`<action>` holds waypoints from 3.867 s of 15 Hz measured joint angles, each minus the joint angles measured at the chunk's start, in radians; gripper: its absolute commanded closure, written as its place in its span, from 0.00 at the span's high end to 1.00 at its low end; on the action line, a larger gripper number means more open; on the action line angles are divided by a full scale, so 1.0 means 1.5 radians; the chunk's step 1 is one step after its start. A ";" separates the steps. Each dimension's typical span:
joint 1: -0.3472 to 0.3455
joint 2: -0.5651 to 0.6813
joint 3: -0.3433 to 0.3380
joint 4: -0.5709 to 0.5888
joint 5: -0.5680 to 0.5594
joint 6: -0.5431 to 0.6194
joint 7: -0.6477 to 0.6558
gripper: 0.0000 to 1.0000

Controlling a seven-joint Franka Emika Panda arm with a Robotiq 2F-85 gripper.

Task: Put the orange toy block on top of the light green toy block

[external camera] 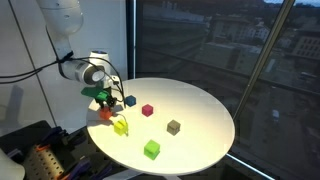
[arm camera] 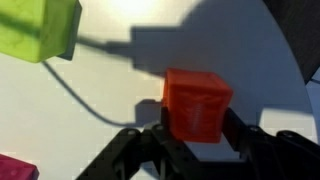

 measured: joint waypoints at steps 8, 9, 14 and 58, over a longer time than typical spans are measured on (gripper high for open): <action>0.001 -0.012 -0.003 0.012 0.000 -0.075 0.000 0.30; 0.001 -0.015 -0.004 0.012 0.000 -0.080 0.000 0.30; 0.001 -0.034 -0.005 0.012 0.000 -0.098 0.000 0.30; -0.073 -0.194 -0.023 -0.047 0.058 -0.182 -0.104 0.30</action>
